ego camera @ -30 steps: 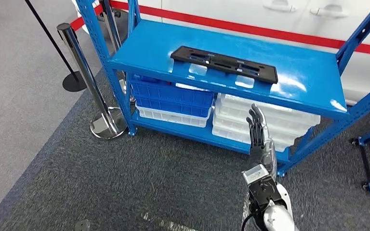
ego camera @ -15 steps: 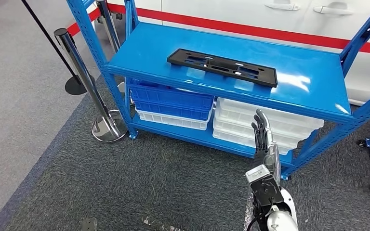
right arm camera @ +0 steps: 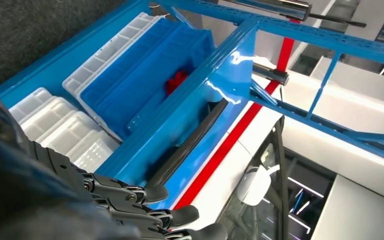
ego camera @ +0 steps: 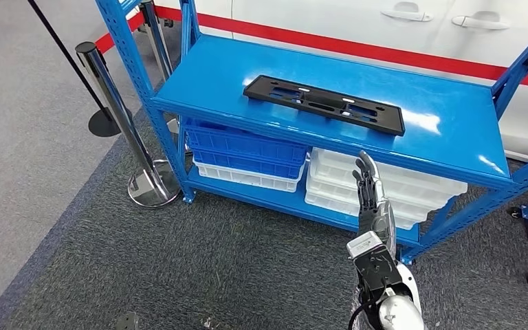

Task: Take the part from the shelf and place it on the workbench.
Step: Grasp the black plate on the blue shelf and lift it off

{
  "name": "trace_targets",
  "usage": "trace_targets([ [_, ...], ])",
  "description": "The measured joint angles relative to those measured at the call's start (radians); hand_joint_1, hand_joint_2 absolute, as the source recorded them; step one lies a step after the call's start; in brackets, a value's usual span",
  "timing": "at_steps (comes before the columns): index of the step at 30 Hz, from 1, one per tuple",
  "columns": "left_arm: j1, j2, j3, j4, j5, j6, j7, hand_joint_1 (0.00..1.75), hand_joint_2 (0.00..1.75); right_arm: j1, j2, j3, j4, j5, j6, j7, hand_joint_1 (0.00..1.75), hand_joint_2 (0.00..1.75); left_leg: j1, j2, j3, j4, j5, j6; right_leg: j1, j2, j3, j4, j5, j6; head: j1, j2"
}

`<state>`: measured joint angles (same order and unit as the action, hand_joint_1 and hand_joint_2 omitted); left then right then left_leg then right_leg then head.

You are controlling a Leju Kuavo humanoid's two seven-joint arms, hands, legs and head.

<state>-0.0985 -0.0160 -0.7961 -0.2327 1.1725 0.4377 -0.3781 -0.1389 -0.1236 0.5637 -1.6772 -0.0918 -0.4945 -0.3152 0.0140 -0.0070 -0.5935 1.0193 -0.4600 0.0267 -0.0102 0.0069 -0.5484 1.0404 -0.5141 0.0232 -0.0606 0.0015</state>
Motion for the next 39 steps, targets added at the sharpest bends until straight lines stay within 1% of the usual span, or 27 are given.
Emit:
trace_targets([
  [1,0.001,-0.001,0.0,0.0,0.0,0.001,0.001,0.0,0.0,-0.001,0.0,0.0,0.0,-0.001,-0.001,-0.001,0.0,0.0,0.002,0.001,0.006,-0.004,-0.001,0.006,-0.001,-0.001,-0.021,0.042,-0.019,0.003,0.001,0.0],
  [3,-0.001,0.0,0.0,0.0,0.0,0.001,0.001,0.0,0.0,-0.001,0.0,0.001,0.003,-0.003,-0.003,-0.002,0.0,0.0,0.001,0.001,0.013,-0.005,-0.008,0.015,-0.003,-0.002,-0.095,0.175,-0.066,0.008,0.002,0.0],
  [4,-0.002,0.0,0.0,0.0,0.0,0.001,0.001,0.0,0.0,0.0,0.0,0.001,0.005,-0.005,-0.003,-0.003,0.0,0.0,0.0,0.001,0.017,-0.005,-0.012,0.018,-0.004,-0.002,-0.132,0.232,-0.077,0.01,0.002,0.0],
  [5,-0.002,0.0,0.0,0.0,-0.001,0.0,0.001,0.0,0.0,0.002,0.0,0.002,0.007,-0.006,-0.004,-0.003,0.0,0.0,0.0,0.0,0.023,-0.005,-0.017,0.019,-0.006,-0.002,-0.156,0.26,-0.07,0.011,0.002,0.0],
  [6,-0.001,0.0,0.0,0.0,-0.001,0.0,0.001,0.0,0.0,0.003,0.0,0.002,0.01,-0.008,-0.005,-0.003,0.0,0.0,0.0,0.0,0.031,-0.004,-0.024,0.018,-0.007,-0.002,-0.161,0.249,-0.043,0.011,0.002,0.0],
  [8,0.002,-0.001,0.0,0.0,-0.002,-0.001,0.001,0.0,0.0,0.004,0.0,0.003,0.012,-0.013,-0.006,-0.004,0.0,0.0,0.001,-0.002,0.049,-0.002,-0.04,0.012,-0.01,-0.003,-0.129,0.139,0.043,0.01,0.003,0.0],
  [9,0.002,-0.002,0.0,0.0,-0.002,0.001,0.0,0.0,0.0,0.003,0.0,0.003,0.013,-0.015,-0.006,-0.005,0.0,0.0,0.0,-0.002,0.056,0.001,-0.048,0.007,-0.009,-0.003,-0.107,0.081,0.072,0.008,0.004,0.0],
  [10,0.001,-0.002,0.0,0.0,-0.002,0.005,-0.002,0.0,0.0,0.003,0.0,0.004,0.014,-0.017,-0.006,-0.006,0.0,0.0,-0.002,-0.002,0.058,0.003,-0.055,0.0,-0.007,-0.003,-0.087,0.035,0.083,0.004,0.004,0.0],
  [12,-0.003,-0.002,-0.001,0.0,-0.003,0.015,-0.005,0.0,0.0,0.006,0.0,0.005,0.015,-0.02,-0.005,-0.007,0.0,0.0,-0.005,-0.003,0.058,0.003,-0.061,-0.011,-0.002,-0.002,-0.07,0.004,0.071,-0.003,0.002,0.0],
  [14,-0.005,-0.002,-0.001,0.0,-0.003,0.02,-0.008,0.0,0.0,0.011,-0.001,0.006,0.014,-0.023,-0.003,-0.008,0.0,0.0,-0.003,-0.001,0.061,0.002,-0.067,-0.02,-0.005,0.0,-0.062,-0.005,0.063,-0.014,-0.001,0.0],
  [16,-0.005,-0.002,-0.001,0.0,-0.004,0.017,-0.012,0.0,0.0,0.011,-0.001,0.006,0.013,-0.031,0.0,-0.01,0.0,0.0,-0.002,0.001,0.04,0.054,-0.092,-0.029,-0.009,0.0,-0.045,-0.012,0.056,-0.026,-0.006,0.0],
  [17,-0.004,-0.002,-0.001,0.0,-0.006,0.015,-0.013,0.0,0.0,0.012,-0.002,0.006,0.012,-0.038,0.003,-0.012,0.0,0.0,-0.001,0.002,0.011,0.107,-0.111,-0.032,-0.01,-0.001,-0.036,-0.015,0.052,-0.032,-0.008,0.0],
  [19,-0.004,-0.002,-0.001,0.0,-0.012,0.012,-0.013,0.0,0.0,0.013,-0.002,0.006,0.012,-0.053,0.011,-0.014,0.0,0.0,-0.001,0.002,-0.073,0.236,-0.141,-0.036,-0.008,-0.002,-0.021,-0.016,0.04,-0.038,-0.012,0.0],
  [20,-0.003,-0.002,-0.001,0.0,-0.015,0.011,-0.013,0.0,0.0,0.014,-0.002,0.006,0.012,-0.057,0.015,-0.015,0.0,0.0,-0.001,0.002,-0.105,0.272,-0.136,-0.036,-0.007,-0.002,-0.013,-0.016,0.032,-0.038,-0.012,0.0],
  [21,-0.003,-0.003,-0.002,0.0,-0.018,0.011,-0.012,0.0,0.0,0.014,-0.002,0.006,0.012,-0.06,0.018,-0.016,0.0,0.0,-0.001,0.002,-0.12,0.274,-0.112,-0.035,-0.006,0.0,-0.002,-0.015,0.025,-0.038,-0.012,0.0],
  [23,-0.002,-0.002,-0.002,0.0,-0.021,0.011,-0.009,0.0,0.0,0.014,-0.002,0.006,0.012,-0.061,0.021,-0.018,0.0,0.0,-0.002,0.002,-0.1,0.177,-0.022,-0.027,-0.006,0.003,0.023,-0.016,0.006,-0.035,-0.012,0.0],
  [24,-0.003,-0.002,-0.003,0.0,-0.022,0.011,-0.007,0.0,0.0,0.014,-0.002,0.006,0.012,-0.06,0.022,-0.019,0.0,0.0,-0.005,0.002,-0.078,0.12,0.011,-0.021,-0.004,0.004,0.031,-0.016,-0.003,-0.031,-0.011,0.0],
  [25,-0.005,-0.001,-0.004,0.0,-0.022,0.011,-0.005,0.0,0.0,0.013,-0.002,0.006,0.012,-0.06,0.024,-0.021,0.0,0.0,-0.008,0.002,-0.057,0.069,0.025,-0.016,-0.003,0.005,0.037,-0.017,-0.011,-0.026,-0.01,0.0],
  [27,-0.009,-0.001,-0.006,0.0,-0.023,0.011,-0.003,0.0,0.0,0.011,-0.002,0.006,0.012,-0.059,0.027,-0.024,0.0,0.0,-0.014,0.001,-0.035,0.029,0.013,-0.007,-0.001,0.005,0.042,-0.021,-0.018,-0.014,-0.008,0.0],
  [30,-0.009,-0.002,-0.008,0.0,-0.024,0.011,-0.002,0.0,0.0,0.008,-0.002,0.007,0.012,-0.058,0.029,-0.026,0.0,0.0,-0.009,0.0,-0.007,0.004,0.002,0.009,-0.001,0.003,0.057,-0.011,-0.023,0.001,-0.007,0.0],
  [31,-0.008,-0.002,-0.008,0.0,-0.024,0.011,-0.002,0.0,0.0,0.006,-0.002,0.007,0.012,-0.058,0.029,-0.026,0.0,0.0,-0.006,0.0,0.006,-0.002,-0.001,0.015,-0.002,0.003,0.045,0.017,-0.034,0.005,-0.006,0.0],
  [32,-0.008,-0.002,-0.008,0.0,-0.024,0.011,-0.002,0.0,0.0,0.005,-0.002,0.007,0.012,-0.058,0.029,-0.026,0.0,0.0,-0.005,0.0,0.017,-0.006,-0.006,0.02,-0.003,0.002,0.017,0.066,-0.051,0.008,-0.005,0.0],
  [34,-0.011,-0.002,-0.008,0.0,-0.024,0.011,-0.002,0.0,0.0,0.006,-0.002,0.007,0.012,-0.058,0.029,-0.026,0.0,0.0,-0.006,0.0,0.031,-0.007,-0.019,0.025,-0.004,0.001,-0.067,0.185,-0.088,0.014,-0.004,0.0],
  [35,-0.011,-0.002,-0.008,0.0,-0.024,0.011,-0.002,0.0,0.0,0.008,-0.002,0.007,0.013,-0.057,0.027,-0.026,0.0,0.0,-0.006,-0.001,0.04,-0.007,-0.027,0.025,-0.005,0.001,-0.104,0.223,-0.094,0.017,-0.004,0.0],
  [36,-0.01,-0.002,-0.008,0.0,-0.024,0.011,-0.002,0.0,0.0,0.009,-0.002,0.007,0.013,-0.057,0.024,-0.026,0.0,0.0,-0.006,-0.001,0.052,-0.006,-0.037,0.024,-0.005,0.001,-0.126,0.228,-0.081,0.018,-0.004,0.0],
  [37,-0.009,-0.003,-0.008,0.0,-0.023,0.011,-0.002,0.0,0.0,0.009,-0.002,0.007,0.013,-0.057,0.021,-0.026,0.0,0.0,-0.006,-0.002,0.066,-0.006,-0.048,0.023,-0.006,0.001,-0.133,0.2,-0.048,0.018,-0.004,0.0],
  [39,-0.005,-0.004,-0.008,0.0,-0.022,0.011,-0.001,0.0,0.0,0.01,-0.002,0.007,0.013,-0.066,0.017,-0.029,0.0,0.0,-0.006,-0.002,0.098,-0.007,-0.071,0.016,-0.007,0.0,-0.114,0.085,0.048,0.013,-0.004,0.0],
])
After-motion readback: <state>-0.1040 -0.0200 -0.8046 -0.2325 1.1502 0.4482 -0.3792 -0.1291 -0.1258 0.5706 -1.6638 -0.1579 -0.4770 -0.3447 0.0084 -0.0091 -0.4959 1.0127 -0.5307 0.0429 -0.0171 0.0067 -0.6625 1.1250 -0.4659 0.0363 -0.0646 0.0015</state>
